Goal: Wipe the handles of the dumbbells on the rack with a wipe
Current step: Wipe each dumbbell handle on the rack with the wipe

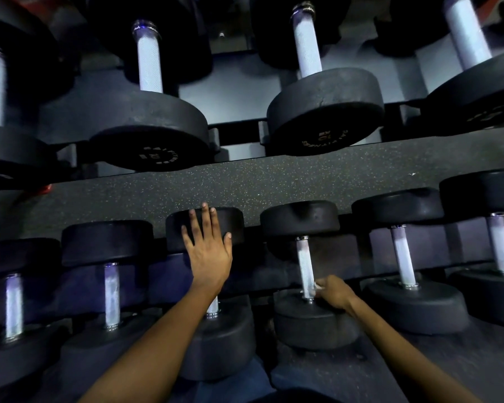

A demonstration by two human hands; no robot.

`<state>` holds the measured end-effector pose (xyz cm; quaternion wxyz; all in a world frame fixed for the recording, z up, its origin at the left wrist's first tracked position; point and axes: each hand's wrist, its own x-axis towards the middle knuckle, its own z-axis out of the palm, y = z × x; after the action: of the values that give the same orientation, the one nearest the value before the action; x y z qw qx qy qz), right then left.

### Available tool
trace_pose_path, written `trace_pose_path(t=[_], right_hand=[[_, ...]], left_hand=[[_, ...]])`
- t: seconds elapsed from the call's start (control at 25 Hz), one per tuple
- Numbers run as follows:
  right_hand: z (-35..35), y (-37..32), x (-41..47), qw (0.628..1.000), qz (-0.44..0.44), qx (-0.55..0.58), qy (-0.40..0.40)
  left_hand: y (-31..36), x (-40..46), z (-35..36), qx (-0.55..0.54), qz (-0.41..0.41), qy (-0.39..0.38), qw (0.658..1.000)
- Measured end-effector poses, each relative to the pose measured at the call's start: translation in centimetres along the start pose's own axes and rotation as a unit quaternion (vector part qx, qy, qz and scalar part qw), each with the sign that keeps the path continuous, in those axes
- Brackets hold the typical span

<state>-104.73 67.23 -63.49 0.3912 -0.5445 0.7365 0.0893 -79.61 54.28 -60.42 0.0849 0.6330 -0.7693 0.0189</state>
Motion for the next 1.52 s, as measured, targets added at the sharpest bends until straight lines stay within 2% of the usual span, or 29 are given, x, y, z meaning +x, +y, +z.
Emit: trace_pose_path(t=[0.04, 0.12, 0.2, 0.32, 0.48, 0.64, 0.72, 0.84, 0.92, 1.0, 1.04, 1.08, 1.12, 1.16, 1.2, 1.24, 1.28, 1.4, 1.44, 1.52], right_hand=[[0.1, -0.4, -0.4, 0.999, 0.02, -0.018, 0.021], [0.2, -2.6, -1.4, 0.989, 0.033, -0.137, 0.038], [0.4, -5.4, -2.1, 0.972, -0.034, -0.228, 0.035], [0.3, -7.2, -0.3, 0.939, -0.175, -0.294, -0.02], [0.3, -7.2, 1.0, 0.912, -0.17, -0.37, -0.057], [-0.8, -7.1, 0.6, 0.884, -0.227, -0.405, -0.064], [-1.0, -5.2, 0.7, 0.892, -0.264, -0.36, -0.071], [-1.9, -0.3, -0.5, 0.927, -0.308, -0.196, -0.086], [-2.8, 2.9, -1.0, 0.956, -0.25, -0.14, -0.069], [-2.8, 4.1, 0.0, 0.987, -0.102, -0.127, -0.002], [-2.3, 3.7, 0.7, 0.998, -0.057, -0.038, 0.0], [-1.6, 3.0, 1.3, 0.992, -0.048, 0.11, -0.046], [-1.1, 1.9, 1.9, 0.956, -0.067, 0.259, -0.117], [-0.9, 1.0, 2.6, 0.911, -0.079, 0.363, -0.177], [-0.4, 1.0, 3.3, 0.878, -0.079, 0.418, -0.222], [-0.7, 0.9, 3.2, 0.859, -0.076, 0.438, -0.254], [-0.5, 1.4, 3.2, 0.862, -0.074, 0.434, -0.253], [-0.4, 3.8, 2.8, 0.917, -0.028, 0.357, -0.174], [-0.9, 3.7, 3.0, 0.921, -0.019, 0.364, -0.141], [-3.4, 1.6, 3.9, 0.887, 0.011, 0.457, -0.064]], left_hand=[[0.0, 0.0, 0.0, -0.002, 0.001, -0.001, 1.0], [0.1, -0.1, -0.1, -0.004, -0.001, 0.0, 1.0], [0.1, -0.2, 0.0, -0.009, -0.003, 0.001, 1.0], [0.0, -0.1, 0.0, -0.009, 0.002, 0.004, 1.0], [0.0, 0.0, -0.2, -0.01, 0.008, 0.001, 1.0], [0.0, 0.1, -0.2, -0.008, 0.003, -0.002, 1.0], [0.0, 0.1, -0.1, -0.007, 0.007, -0.003, 1.0], [-0.1, 0.0, 0.1, 0.0, 0.008, 0.003, 1.0], [0.0, -0.1, 0.2, -0.005, 0.001, 0.004, 1.0], [0.0, -0.1, 0.4, -0.008, 0.0, 0.007, 1.0], [0.0, -0.1, 0.5, -0.007, 0.001, 0.009, 1.0], [0.0, -0.1, 0.6, -0.005, 0.002, 0.012, 1.0], [-0.1, -0.1, 0.7, -0.001, 0.003, 0.014, 1.0], [-0.1, -0.1, 0.7, 0.001, 0.004, 0.017, 1.0], [-0.1, -0.1, 0.6, 0.001, 0.003, 0.019, 1.0], [-0.1, 0.0, 0.6, 0.0, 0.003, 0.02, 1.0], [-0.1, 0.0, 0.6, -0.002, 0.005, 0.021, 1.0], [0.0, -0.2, 0.6, -0.002, 0.005, 0.022, 1.0], [0.0, -0.2, 0.6, -0.002, 0.004, 0.022, 1.0], [0.0, -0.1, 0.4, -0.002, 0.003, 0.018, 1.0]])
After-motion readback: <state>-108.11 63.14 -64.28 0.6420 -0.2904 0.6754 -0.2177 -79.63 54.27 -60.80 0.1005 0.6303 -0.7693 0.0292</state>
